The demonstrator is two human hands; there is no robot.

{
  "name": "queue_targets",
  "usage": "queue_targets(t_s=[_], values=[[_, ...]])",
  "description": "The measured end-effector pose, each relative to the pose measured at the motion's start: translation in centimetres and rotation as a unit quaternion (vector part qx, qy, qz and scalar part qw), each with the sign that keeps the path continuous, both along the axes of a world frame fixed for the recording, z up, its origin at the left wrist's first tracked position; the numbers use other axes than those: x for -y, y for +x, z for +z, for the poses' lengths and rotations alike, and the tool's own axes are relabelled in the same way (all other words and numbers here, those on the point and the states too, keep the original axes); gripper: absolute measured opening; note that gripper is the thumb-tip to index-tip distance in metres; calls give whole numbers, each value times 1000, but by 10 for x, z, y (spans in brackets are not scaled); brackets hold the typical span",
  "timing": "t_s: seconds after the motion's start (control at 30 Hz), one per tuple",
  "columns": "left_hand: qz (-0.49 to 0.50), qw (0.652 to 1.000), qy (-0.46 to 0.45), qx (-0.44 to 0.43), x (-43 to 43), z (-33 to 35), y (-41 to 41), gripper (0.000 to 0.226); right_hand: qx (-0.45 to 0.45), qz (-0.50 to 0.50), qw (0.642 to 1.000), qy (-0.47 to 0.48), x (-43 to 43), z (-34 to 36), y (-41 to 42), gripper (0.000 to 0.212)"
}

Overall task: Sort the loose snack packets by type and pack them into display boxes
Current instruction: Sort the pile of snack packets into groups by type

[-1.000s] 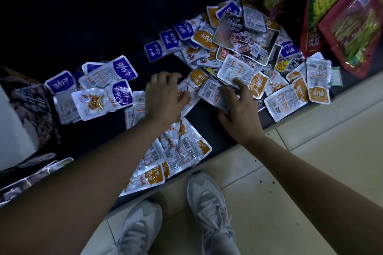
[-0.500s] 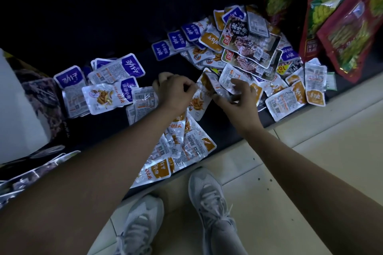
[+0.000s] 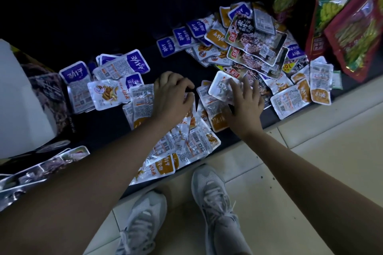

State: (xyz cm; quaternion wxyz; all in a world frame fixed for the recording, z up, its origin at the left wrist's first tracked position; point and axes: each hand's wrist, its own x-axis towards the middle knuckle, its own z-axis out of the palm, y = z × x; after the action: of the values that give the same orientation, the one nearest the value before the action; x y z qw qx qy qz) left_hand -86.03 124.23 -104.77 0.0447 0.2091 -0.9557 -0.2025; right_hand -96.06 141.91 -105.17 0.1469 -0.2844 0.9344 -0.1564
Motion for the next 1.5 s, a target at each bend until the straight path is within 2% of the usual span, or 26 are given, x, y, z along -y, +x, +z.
queue_targets(t_s=[0.07, 0.13, 0.23, 0.37, 0.53, 0.63, 0.7, 0.8, 0.93, 1.0, 1.1, 1.17, 1.27, 1.33, 1.43, 1.5], values=[[-35, 999, 9, 14, -3, 2, 1, 42, 9, 10, 999, 48, -2, -2, 7, 67], [-60, 996, 25, 61, -7, 0, 2, 38, -5, 34, 998, 61, -4, -1, 22, 64], [-59, 996, 18, 62, -8, -4, 8, 34, -3, 41, 999, 13, -3, 2, 32, 59], [-26, 999, 15, 34, -4, 1, 9, 59, 39, 24, 999, -21, 6, -2, 25, 72], [-53, 998, 30, 34, -5, 2, 5, 64, 26, 119, 990, -71, 16, -11, 46, 65], [-98, 993, 45, 51, -9, -4, 5, 66, 107, 132, 975, -145, 14, -11, 43, 66], [-113, 992, 33, 50, -8, -9, 5, 64, 147, 89, 964, -203, 11, -4, 30, 55], [-101, 994, 17, 22, -3, -14, 4, 54, 54, 34, 974, -216, 6, 3, -7, 45], [-86, 996, 7, -8, 0, -10, -13, 45, -64, 16, 989, -136, 5, -4, -55, 54], [-78, 997, 9, -24, -2, -7, -25, 39, -71, 28, 992, -105, 4, -10, -63, 52], [-87, 995, -2, -47, -7, -5, -44, 25, -89, 43, 988, -123, -1, -8, -68, 48], [-99, 994, -16, -51, -11, -5, -57, 28, -130, 47, 984, -116, -2, -4, -77, 52], [-97, 994, -18, -37, -14, -5, -73, 38, -106, 46, 993, -35, -1, -7, -89, 80], [-83, 996, -13, -36, -17, -5, -79, 35, -77, 39, 996, 9, -1, -9, -96, 92], [-42, 998, 11, -51, -22, -6, -81, 21, -130, 76, 988, -25, 0, -5, -100, 79], [-10, 995, 79, -54, -24, -4, -79, 16, -140, 86, 985, -59, -3, -4, -93, 75]])
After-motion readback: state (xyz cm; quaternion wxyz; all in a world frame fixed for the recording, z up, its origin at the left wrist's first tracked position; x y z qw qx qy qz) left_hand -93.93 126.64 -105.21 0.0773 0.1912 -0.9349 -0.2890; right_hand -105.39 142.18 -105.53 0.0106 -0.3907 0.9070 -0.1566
